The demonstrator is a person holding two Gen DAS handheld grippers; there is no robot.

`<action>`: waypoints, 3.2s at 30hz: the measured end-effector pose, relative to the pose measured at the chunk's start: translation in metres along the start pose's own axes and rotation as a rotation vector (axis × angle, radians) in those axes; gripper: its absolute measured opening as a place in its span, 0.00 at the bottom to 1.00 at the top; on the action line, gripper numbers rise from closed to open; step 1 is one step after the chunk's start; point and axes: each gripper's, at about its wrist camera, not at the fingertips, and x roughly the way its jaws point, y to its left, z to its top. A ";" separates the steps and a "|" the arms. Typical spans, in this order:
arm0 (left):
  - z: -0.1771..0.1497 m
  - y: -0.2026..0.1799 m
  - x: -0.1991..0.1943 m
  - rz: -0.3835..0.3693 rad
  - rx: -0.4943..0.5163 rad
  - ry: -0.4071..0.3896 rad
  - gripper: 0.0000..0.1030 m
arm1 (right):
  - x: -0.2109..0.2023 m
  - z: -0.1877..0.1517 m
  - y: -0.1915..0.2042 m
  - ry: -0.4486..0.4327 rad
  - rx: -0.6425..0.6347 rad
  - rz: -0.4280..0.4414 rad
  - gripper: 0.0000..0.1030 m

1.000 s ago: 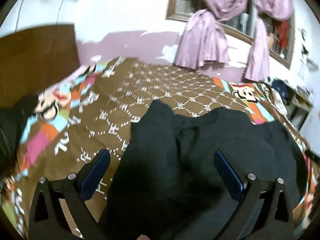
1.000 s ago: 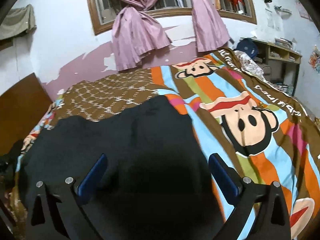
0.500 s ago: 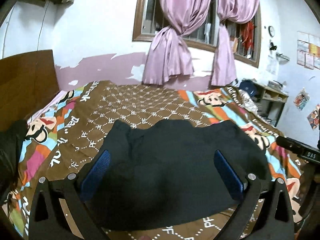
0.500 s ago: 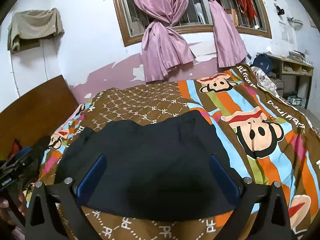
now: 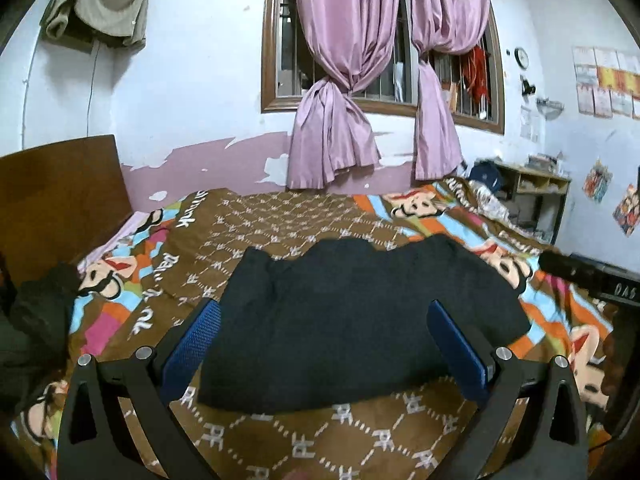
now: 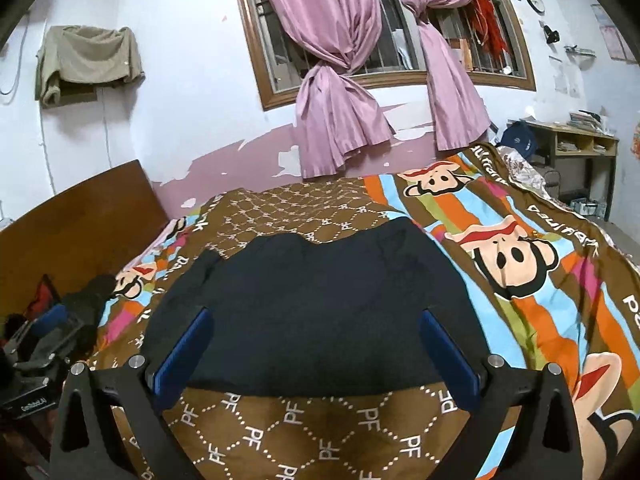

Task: Fold large clothes

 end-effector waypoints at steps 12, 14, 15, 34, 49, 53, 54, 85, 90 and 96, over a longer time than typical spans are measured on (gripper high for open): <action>-0.041 0.009 -0.027 -0.044 -0.030 -0.029 0.98 | -0.019 -0.041 0.022 -0.091 -0.110 -0.046 1.00; -0.043 0.011 -0.031 -0.033 -0.027 -0.044 0.98 | -0.019 -0.047 0.020 -0.074 -0.106 -0.037 1.00; -0.044 0.011 -0.032 -0.029 -0.024 -0.047 0.98 | -0.018 -0.051 0.020 -0.062 -0.108 -0.028 1.00; -0.084 0.001 -0.021 -0.006 0.035 0.056 0.98 | -0.004 -0.091 0.032 0.043 -0.220 -0.043 1.00; -0.096 -0.002 -0.014 0.004 0.072 0.093 0.98 | 0.004 -0.093 0.023 0.099 -0.181 -0.065 1.00; -0.096 -0.002 -0.014 -0.002 0.074 0.097 0.98 | 0.005 -0.093 0.022 0.106 -0.167 -0.074 1.00; -0.096 -0.002 -0.014 -0.004 0.074 0.097 0.98 | 0.005 -0.093 0.021 0.103 -0.165 -0.076 1.00; -0.097 0.001 -0.013 -0.003 0.078 0.098 0.98 | 0.003 -0.092 0.021 0.094 -0.171 -0.073 1.00; -0.099 0.004 -0.011 -0.009 0.087 0.108 0.98 | 0.003 -0.092 0.020 0.095 -0.171 -0.072 1.00; -0.101 0.006 -0.011 -0.010 0.087 0.111 0.98 | 0.002 -0.092 0.019 0.095 -0.170 -0.072 1.00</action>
